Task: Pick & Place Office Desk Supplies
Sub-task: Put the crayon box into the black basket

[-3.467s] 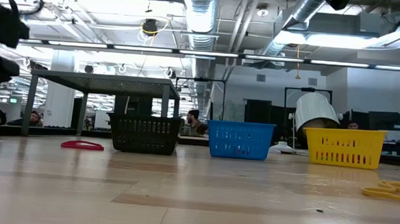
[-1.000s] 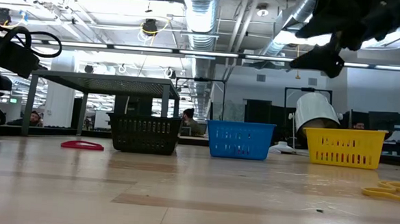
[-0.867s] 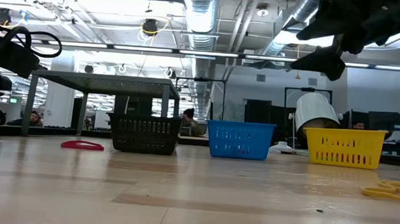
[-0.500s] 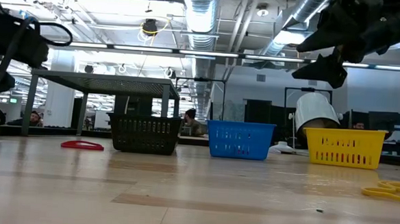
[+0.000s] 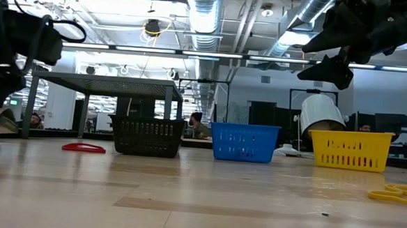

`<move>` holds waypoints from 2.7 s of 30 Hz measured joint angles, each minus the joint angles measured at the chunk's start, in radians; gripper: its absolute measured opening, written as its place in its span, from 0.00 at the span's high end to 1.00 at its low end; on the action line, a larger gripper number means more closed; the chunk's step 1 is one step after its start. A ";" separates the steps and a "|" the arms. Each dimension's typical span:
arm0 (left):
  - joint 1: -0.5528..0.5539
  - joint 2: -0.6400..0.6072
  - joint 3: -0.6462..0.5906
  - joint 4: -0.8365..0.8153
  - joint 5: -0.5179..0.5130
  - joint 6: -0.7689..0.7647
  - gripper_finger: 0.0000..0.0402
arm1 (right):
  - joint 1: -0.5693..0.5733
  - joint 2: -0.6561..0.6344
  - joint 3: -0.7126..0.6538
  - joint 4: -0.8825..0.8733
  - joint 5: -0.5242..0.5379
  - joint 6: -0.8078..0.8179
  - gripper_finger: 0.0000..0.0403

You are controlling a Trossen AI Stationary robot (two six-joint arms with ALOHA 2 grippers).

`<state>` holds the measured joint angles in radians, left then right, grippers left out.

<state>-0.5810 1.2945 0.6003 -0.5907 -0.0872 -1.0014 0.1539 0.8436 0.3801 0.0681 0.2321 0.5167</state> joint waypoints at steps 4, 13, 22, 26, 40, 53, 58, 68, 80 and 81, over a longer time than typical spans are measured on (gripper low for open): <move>0.034 -0.001 0.001 0.028 0.001 0.014 0.21 | 0.000 0.000 0.000 0.000 0.000 -0.001 0.23; 0.118 -0.022 0.002 0.109 0.001 0.061 0.21 | 0.001 0.000 0.000 0.000 -0.002 -0.019 0.23; 0.191 -0.194 0.002 0.112 -0.061 0.082 0.22 | 0.001 -0.001 0.000 0.001 -0.022 -0.027 0.23; 0.252 -0.257 0.002 0.125 -0.090 0.098 0.22 | 0.001 -0.001 0.000 0.019 -0.024 -0.040 0.23; 0.589 -0.193 0.003 0.407 0.006 0.327 0.23 | 0.001 -0.001 0.001 0.045 -0.026 -0.063 0.23; 0.680 0.096 0.191 0.401 0.112 0.419 0.23 | 0.006 -0.001 0.001 0.045 -0.056 -0.037 0.23; 0.695 0.187 0.278 0.305 0.092 0.437 0.23 | 0.025 -0.001 0.001 0.046 -0.058 -0.027 0.23; 0.707 0.285 0.418 0.107 0.009 0.484 0.23 | 0.070 -0.001 0.001 0.042 -0.058 -0.026 0.23; 0.708 0.294 0.423 0.090 0.005 0.463 0.23 | 0.081 -0.001 0.001 0.043 -0.054 -0.026 0.23; 0.708 0.294 0.423 0.090 0.005 0.462 0.23 | 0.081 -0.001 0.001 0.042 -0.054 -0.026 0.23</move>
<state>0.1272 1.5883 1.0233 -0.5007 -0.0818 -0.5395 0.2352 0.8429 0.3813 0.1104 0.1780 0.4911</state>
